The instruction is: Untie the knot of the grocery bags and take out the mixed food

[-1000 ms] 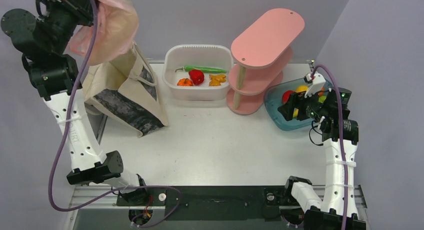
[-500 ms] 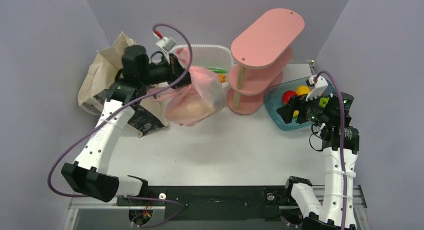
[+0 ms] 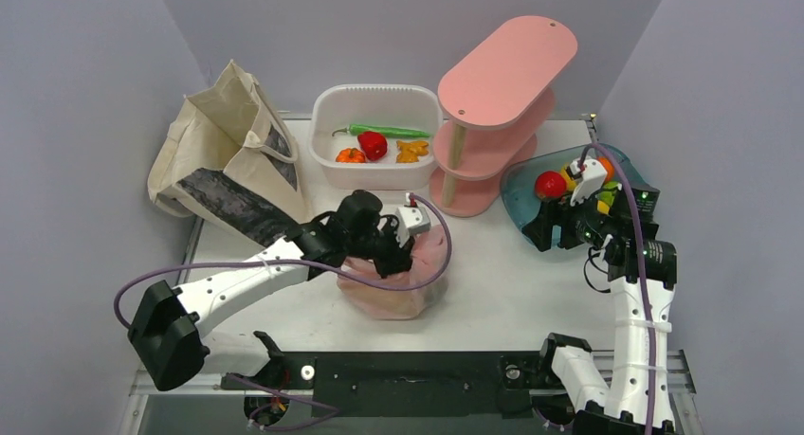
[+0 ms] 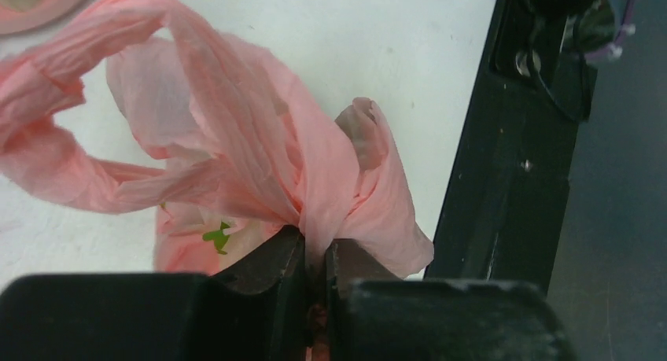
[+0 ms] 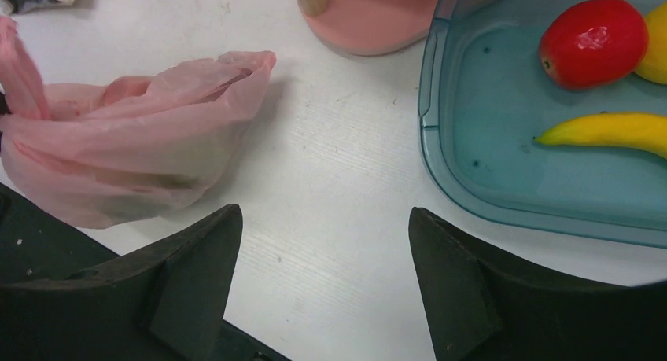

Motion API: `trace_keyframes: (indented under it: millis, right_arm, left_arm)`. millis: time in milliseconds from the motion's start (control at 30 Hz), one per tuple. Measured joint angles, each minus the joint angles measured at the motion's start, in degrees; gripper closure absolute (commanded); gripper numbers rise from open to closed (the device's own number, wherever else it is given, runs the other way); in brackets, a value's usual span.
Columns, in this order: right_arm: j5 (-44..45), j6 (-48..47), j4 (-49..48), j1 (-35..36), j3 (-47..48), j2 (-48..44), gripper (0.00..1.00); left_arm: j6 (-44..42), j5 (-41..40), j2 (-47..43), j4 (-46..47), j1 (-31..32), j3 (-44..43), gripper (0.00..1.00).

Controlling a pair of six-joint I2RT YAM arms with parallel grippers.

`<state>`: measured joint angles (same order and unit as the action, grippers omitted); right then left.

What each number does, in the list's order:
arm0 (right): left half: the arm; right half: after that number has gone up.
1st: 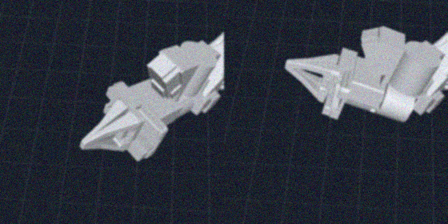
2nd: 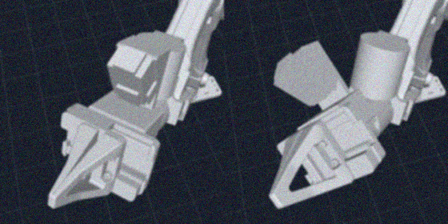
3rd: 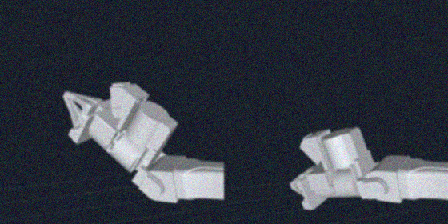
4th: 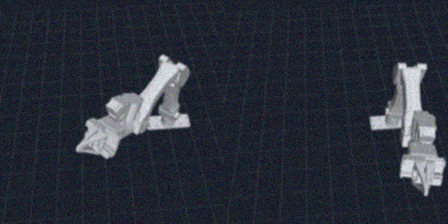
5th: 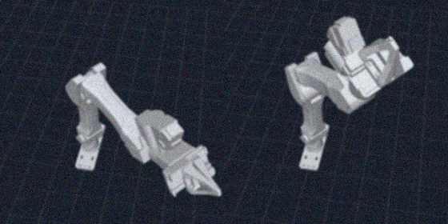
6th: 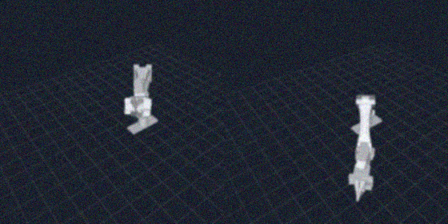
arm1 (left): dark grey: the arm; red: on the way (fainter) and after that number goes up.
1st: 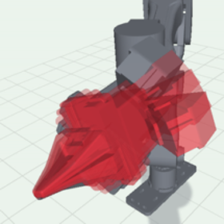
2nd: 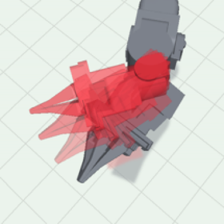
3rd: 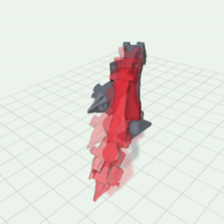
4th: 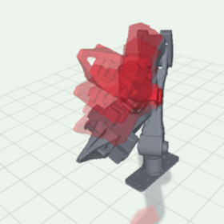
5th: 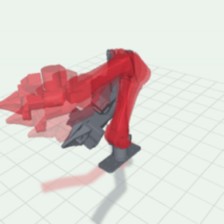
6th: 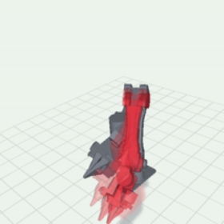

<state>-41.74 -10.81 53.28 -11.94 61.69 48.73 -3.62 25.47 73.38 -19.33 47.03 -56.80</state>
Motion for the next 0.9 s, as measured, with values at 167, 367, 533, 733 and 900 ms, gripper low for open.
trace_keyframes:
  millis: [167,367,533,733,900]
  right_arm:
    - [0.46,-4.39,3.02,0.00,-0.04,1.46,0.26]
    - [0.81,-10.05,6.10,0.13,-0.07,0.63,0.26]
    - [0.90,-12.72,7.65,3.72,-1.22,-1.49,0.27]
    - [1.33,-12.50,6.84,17.25,-4.28,-4.87,0.28]
    - [6.40,-7.28,-1.40,35.85,-9.29,-7.67,0.25]
  left_arm:
    - [-2.80,3.65,4.22,1.40,2.38,1.75,0.52]
    - [-11.32,10.78,0.31,-2.29,-0.11,-0.57,0.51]
    - [-19.71,14.32,-13.42,-6.60,-9.16,-1.79,0.50]
    - [-29.92,18.49,-17.57,-14.51,-20.63,-3.89,0.49]
    - [-35.58,18.47,-18.69,-18.21,-21.64,1.88,0.48]
